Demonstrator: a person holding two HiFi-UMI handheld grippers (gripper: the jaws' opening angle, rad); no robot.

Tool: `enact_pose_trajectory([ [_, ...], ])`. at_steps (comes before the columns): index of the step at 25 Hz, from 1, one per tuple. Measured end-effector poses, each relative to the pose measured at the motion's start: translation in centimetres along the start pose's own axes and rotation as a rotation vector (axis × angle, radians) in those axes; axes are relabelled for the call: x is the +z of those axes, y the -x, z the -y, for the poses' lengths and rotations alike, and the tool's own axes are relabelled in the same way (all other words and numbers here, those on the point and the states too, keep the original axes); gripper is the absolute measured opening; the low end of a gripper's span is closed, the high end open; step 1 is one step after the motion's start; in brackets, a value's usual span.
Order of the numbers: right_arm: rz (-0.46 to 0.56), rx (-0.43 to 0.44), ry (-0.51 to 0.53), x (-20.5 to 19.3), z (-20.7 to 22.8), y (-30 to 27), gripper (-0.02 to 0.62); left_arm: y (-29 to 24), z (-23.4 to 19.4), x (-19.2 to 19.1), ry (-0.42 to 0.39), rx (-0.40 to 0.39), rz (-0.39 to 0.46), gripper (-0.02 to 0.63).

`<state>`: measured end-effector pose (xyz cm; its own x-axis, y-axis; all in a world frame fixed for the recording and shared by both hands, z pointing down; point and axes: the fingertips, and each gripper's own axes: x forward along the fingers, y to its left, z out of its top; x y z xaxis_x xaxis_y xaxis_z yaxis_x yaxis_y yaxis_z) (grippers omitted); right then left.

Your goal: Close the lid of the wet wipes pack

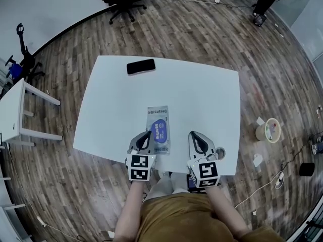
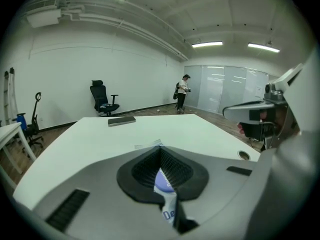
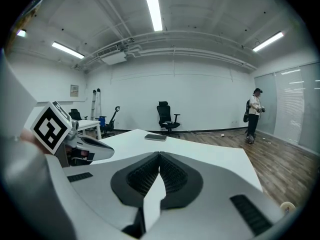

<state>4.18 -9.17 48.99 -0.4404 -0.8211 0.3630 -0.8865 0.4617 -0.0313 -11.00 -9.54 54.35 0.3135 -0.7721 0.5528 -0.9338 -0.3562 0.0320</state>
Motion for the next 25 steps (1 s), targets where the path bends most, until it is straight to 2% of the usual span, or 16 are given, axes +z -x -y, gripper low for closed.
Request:
enact_pose_trajectory([
  [12,0.109,-0.073,0.002,3.3,2.0,2.3,0.011,4.0,0.4,6.0,-0.071,0.077,0.235,0.006],
  [20,0.23,-0.12,0.009,7.4,3.5,3.8,0.009,6.1,-0.1,9.4,-0.088,0.113,0.346,0.006],
  [25,0.266,-0.138,0.01,8.7,4.1,4.5,0.009,7.2,-0.3,11.0,-0.09,0.127,0.405,0.006],
])
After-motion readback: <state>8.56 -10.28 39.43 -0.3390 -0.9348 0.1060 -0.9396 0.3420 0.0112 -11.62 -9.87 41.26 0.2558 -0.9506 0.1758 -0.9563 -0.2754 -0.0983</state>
